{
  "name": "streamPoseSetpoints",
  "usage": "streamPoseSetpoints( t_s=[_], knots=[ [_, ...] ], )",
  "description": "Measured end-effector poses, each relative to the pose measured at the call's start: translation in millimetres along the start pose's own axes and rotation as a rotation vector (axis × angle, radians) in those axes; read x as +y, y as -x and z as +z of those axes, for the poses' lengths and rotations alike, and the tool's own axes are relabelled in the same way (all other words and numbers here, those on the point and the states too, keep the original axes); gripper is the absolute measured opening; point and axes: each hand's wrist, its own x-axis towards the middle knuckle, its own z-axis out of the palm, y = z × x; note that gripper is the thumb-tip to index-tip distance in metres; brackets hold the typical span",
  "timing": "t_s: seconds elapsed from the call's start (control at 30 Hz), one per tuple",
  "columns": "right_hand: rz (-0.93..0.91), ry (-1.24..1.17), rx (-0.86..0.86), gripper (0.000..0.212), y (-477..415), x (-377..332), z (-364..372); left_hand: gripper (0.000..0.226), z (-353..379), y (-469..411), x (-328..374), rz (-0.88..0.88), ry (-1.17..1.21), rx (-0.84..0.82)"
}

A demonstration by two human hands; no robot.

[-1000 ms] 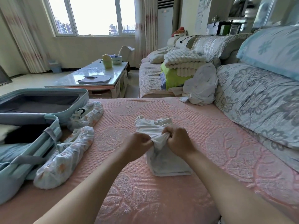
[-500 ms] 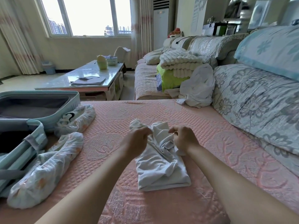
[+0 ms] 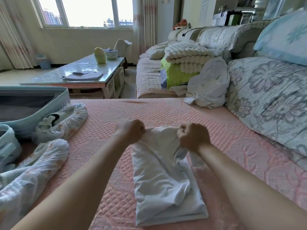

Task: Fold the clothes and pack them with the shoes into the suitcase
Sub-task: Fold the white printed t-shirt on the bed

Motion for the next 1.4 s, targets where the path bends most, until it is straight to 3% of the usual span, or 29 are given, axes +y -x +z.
streamPoseSetpoints(
  t_s=[0.1, 0.17, 0.23, 0.3, 0.37, 0.43, 0.5, 0.57, 0.73, 0.83, 0.93, 1.03, 1.17, 1.33, 1.4],
  knots=[
    [0.046, 0.128, 0.201, 0.026, -6.8, 22.8, -9.3, 0.014, -9.0, -5.8, 19.2, -0.039, 0.498, 0.315],
    [0.140, 0.327, 0.043, 0.032, -8.5, 33.4, -9.3, 0.027, -6.1, -2.2, 33.7, -0.032, 0.712, 0.235],
    [0.232, 0.509, -0.210, 0.039, -8.0, 36.0, -4.3, 0.030, 13.0, 3.7, 42.6, -0.017, 0.627, 0.022],
    [0.128, 0.541, -0.233, 0.043, -5.6, 32.0, -1.4, 0.039, 27.6, 13.4, 44.2, -0.001, 0.381, -0.144],
    [-0.133, 0.364, -0.146, 0.046, -0.1, 18.5, -3.1, 0.053, 35.7, 20.3, 39.0, 0.008, 0.257, -0.274],
    [-0.240, 0.081, -0.248, 0.047, 7.8, 4.7, -1.9, 0.061, 39.5, 24.0, 34.9, 0.010, 0.243, -0.363],
    [-0.196, 0.076, -0.513, 0.053, 16.8, -1.8, 5.4, 0.063, 39.8, 27.2, 34.5, 0.015, 0.227, -0.379],
    [-0.143, 0.192, -0.665, 0.059, 26.4, 2.0, 14.5, 0.064, 36.8, 30.0, 37.7, 0.020, 0.172, -0.350],
    [-0.152, 0.144, -0.525, 0.058, 43.7, -0.2, -2.0, 0.063, 12.5, 48.3, 51.9, 0.170, 0.051, -0.237],
    [-0.148, 0.009, -0.468, 0.043, 60.7, -7.3, -29.5, 0.059, -5.0, 72.8, 58.6, 0.266, 0.066, -0.204],
    [-0.172, -0.052, -0.619, 0.026, 85.8, -20.8, -59.4, 0.057, -11.6, 107.0, 63.5, 0.286, 0.087, -0.189],
    [-0.234, 0.056, -0.807, 0.034, 117.8, -33.9, -70.1, 0.065, -17.5, 140.6, 65.4, 0.285, 0.164, -0.283],
    [-0.367, 0.204, -0.558, 0.031, 139.1, -42.2, -59.0, 0.078, -24.9, 170.9, 60.6, 0.357, 0.167, -0.378],
    [-0.394, 0.118, -0.362, 0.020, 131.3, -39.1, -67.6, 0.015, -39.3, 178.3, 59.2, 0.316, 0.341, -0.250],
    [-0.392, 0.124, -0.392, 0.021, 134.7, -40.0, -73.7, 0.017, -44.5, 181.5, 60.0, 0.319, 0.349, -0.301]
  ],
)
